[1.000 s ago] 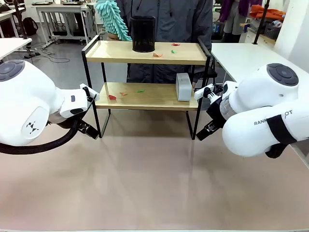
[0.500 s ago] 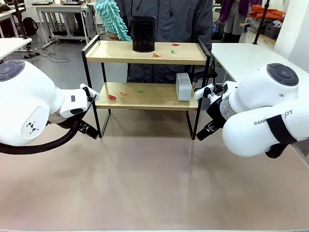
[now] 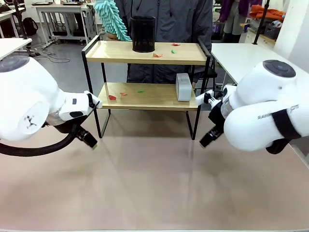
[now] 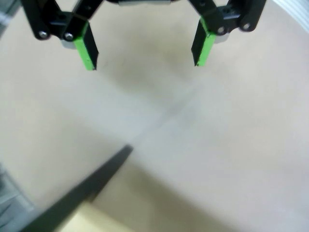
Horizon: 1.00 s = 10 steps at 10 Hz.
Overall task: Clean the shelf.
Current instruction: Pick up the Duster from the human.
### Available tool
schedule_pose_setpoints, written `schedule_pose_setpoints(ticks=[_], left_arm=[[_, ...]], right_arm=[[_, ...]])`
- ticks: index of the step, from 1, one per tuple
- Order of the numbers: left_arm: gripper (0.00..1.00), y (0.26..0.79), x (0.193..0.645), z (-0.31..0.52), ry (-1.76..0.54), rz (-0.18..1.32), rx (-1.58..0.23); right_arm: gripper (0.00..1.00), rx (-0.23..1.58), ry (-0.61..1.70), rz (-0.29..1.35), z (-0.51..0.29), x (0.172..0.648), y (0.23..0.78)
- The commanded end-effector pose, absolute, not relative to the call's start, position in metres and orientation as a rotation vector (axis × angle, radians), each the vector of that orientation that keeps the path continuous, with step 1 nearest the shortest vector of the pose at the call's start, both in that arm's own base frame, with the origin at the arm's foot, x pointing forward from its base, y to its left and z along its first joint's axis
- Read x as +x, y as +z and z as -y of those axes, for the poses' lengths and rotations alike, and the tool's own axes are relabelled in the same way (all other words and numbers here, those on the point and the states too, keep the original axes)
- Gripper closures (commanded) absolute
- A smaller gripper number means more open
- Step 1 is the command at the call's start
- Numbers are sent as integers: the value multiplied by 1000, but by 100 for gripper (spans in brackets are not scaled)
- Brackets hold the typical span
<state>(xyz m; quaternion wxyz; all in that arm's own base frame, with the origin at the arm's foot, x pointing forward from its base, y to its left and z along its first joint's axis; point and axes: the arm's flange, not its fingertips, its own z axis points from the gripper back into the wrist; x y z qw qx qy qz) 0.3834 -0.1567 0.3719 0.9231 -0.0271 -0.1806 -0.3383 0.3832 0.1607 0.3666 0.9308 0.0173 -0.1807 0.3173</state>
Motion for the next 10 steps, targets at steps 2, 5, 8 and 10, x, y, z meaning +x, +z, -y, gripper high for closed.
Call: schedule_pose_setpoints(ticks=[2,5,8,10], left_arm=[[0,452,323,87,-818,231,-331],[0,515,266,-42,-485,749,-729],[0,479,246,-146,-77,974,-1034],[0,439,251,-164,80,980,-1120]], right_arm=[[0,287,369,198,-89,346,461],[0,1070,225,425,62,283,496],[0,1489,-172,627,182,252,443],[0,1484,-344,722,197,246,407]])
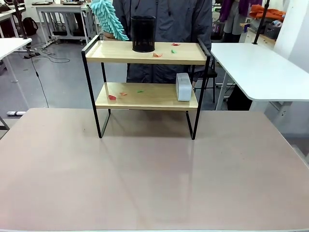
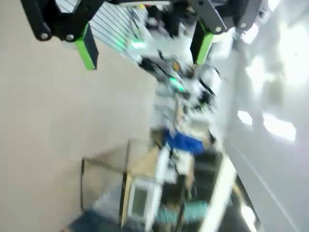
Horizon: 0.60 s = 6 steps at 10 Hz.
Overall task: Clean the shelf.
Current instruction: Pick up the Duster from the human.
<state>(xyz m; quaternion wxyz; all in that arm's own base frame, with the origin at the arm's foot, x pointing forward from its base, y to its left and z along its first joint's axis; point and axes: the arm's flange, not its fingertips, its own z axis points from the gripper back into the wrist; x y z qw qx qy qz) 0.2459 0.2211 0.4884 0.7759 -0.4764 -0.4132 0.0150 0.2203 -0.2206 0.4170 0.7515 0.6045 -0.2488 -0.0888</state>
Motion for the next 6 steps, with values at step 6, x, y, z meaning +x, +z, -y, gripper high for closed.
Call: schedule_pose_setpoints(ticks=[6], left_arm=[[0,488,246,-221,32,894,-1031]], right_arm=[[0,1320,-194,543,221,220,417]])
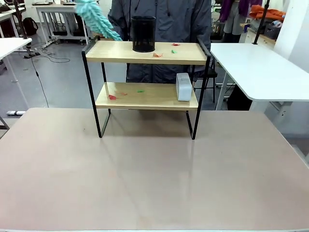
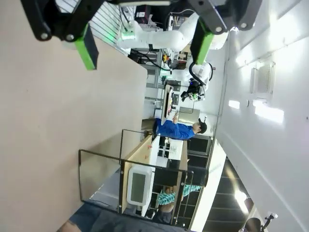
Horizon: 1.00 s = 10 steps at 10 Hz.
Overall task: Clean the shelf.
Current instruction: Pick up the Duster from the human.
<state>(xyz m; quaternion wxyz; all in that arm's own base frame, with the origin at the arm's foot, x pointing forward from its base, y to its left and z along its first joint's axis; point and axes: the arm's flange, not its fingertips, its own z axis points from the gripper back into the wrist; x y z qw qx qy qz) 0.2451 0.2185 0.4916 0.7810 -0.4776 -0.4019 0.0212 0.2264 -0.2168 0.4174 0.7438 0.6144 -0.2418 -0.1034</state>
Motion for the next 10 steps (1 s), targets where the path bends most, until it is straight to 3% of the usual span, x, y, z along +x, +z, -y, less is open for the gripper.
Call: schedule_pose_setpoints(ticks=[1,7,10], left_arm=[[0,488,246,-221,32,894,-1031],[0,485,244,-220,54,874,-1030],[0,526,297,-231,119,794,-1181]], right_arm=[[0,1320,-194,543,221,220,417],[0,1320,-194,543,221,220,417],[0,1320,-194,543,221,220,417]])
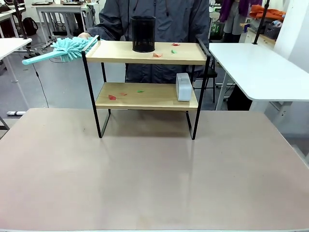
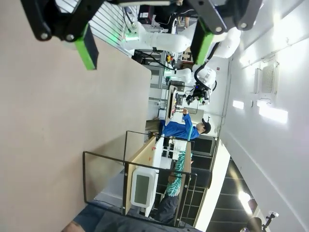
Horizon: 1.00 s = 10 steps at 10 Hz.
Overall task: Clean the shelf.
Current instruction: Pick up the Duster from the human.
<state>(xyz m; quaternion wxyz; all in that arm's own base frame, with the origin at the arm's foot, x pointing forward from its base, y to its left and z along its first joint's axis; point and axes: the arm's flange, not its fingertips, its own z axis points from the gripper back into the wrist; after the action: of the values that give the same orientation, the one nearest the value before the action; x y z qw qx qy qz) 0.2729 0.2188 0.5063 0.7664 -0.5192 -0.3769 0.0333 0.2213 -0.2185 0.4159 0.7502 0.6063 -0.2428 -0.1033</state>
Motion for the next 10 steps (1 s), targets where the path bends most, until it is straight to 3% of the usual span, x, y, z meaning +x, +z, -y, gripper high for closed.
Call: schedule_pose_setpoints(ticks=[1,4,6,7,8,10], left_arm=[[0,545,322,-240,135,774,-1240],[0,588,390,-242,101,687,-1325],[0,595,436,-222,56,605,-1265],[0,593,451,-214,172,505,-1190],[0,591,422,-221,72,654,-1293],[0,588,449,-211,99,590,-1255]], right_arm=[[0,1320,-194,543,221,220,417],[0,1320,-194,543,221,220,417],[0,1320,-194,543,221,220,417],[0,1320,-194,543,221,220,417],[0,1320,-194,543,221,220,417],[0,1320,-194,543,221,220,417]])
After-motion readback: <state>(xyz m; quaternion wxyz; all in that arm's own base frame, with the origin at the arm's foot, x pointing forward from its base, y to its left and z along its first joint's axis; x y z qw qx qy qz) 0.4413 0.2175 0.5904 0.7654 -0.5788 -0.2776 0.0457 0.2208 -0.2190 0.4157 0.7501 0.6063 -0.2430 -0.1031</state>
